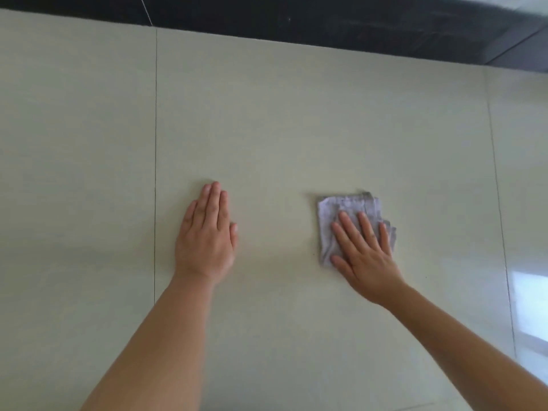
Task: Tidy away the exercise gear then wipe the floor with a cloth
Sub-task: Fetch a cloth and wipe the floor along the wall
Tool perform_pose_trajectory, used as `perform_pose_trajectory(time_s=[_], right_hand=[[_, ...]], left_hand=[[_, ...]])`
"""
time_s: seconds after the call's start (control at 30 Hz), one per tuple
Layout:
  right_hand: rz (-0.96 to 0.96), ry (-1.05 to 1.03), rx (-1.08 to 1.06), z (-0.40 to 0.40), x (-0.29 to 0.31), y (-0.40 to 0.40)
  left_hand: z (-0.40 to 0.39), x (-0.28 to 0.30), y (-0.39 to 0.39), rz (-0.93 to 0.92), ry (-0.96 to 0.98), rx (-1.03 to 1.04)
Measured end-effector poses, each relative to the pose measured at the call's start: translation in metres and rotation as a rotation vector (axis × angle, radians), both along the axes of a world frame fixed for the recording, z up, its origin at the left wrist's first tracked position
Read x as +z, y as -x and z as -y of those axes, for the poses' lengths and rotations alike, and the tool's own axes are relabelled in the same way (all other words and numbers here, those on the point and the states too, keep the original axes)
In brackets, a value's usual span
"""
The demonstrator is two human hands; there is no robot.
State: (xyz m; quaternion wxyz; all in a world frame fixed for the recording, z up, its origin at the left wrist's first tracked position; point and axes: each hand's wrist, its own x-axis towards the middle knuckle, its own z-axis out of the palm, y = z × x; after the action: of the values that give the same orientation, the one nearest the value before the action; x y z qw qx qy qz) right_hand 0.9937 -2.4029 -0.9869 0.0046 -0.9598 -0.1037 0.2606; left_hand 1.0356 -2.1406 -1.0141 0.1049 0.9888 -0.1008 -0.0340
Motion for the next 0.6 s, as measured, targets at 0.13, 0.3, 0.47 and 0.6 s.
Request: perform_pose_trajectory(time_s=[0.13, 0.3, 0.47, 0.6], right_hand=[[0.041, 0.104, -0.414, 0.041, 0.001, -0.102], [0.049, -0.015, -0.359, -0.059, 0.006, -0.211], [0.252, -0.052, 0.126, -0.11, -0.004, -0.113], [0.144, -0.06, 0.051, -0.045, -0.01, 0.026]], left_hand=[[0.0, -0.002, -0.001, -0.031, -0.017, -0.017], [0.001, 0.001, -0.002, -0.029, -0.035, 0.008], [0.003, 0.016, -0.002, -0.152, -0.148, -0.027], [0.006, 0.025, 0.003, -0.137, -0.215, 0.029]])
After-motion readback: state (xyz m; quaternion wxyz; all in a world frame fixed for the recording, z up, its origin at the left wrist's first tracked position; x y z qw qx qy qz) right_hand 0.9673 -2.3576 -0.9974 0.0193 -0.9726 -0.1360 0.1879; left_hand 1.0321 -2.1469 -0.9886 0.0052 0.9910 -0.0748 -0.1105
